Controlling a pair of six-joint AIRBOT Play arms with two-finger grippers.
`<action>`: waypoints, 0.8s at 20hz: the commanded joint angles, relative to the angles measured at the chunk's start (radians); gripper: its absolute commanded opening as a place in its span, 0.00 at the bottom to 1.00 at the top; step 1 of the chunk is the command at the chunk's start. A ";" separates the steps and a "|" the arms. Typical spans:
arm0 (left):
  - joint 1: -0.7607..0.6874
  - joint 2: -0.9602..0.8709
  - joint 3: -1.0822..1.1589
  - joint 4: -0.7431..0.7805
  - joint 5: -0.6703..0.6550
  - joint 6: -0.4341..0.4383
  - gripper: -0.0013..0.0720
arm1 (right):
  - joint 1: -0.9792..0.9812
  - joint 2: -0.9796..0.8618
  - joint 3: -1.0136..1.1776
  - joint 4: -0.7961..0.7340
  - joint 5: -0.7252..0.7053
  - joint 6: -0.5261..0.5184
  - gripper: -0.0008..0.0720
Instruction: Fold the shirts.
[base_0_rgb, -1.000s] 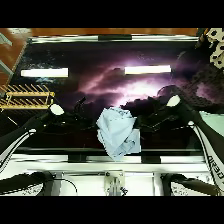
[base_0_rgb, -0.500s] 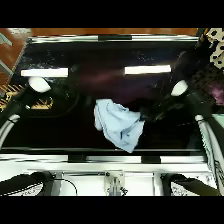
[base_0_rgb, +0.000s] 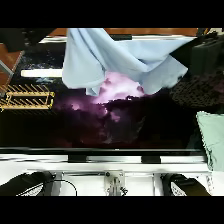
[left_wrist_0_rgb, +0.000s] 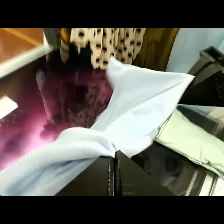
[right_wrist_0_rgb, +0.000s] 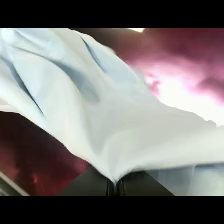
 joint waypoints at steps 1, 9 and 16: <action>-0.003 0.046 -0.040 0.094 -0.090 -0.066 0.06 | -0.001 0.018 0.052 0.024 0.149 0.080 0.10; -0.003 0.002 -0.380 0.203 -0.230 -0.106 0.06 | -0.001 -0.116 0.053 -0.002 0.235 -0.013 0.10; -0.023 0.077 -0.246 0.211 -0.295 -0.111 0.06 | -0.001 -0.007 0.054 0.043 0.293 -0.007 0.10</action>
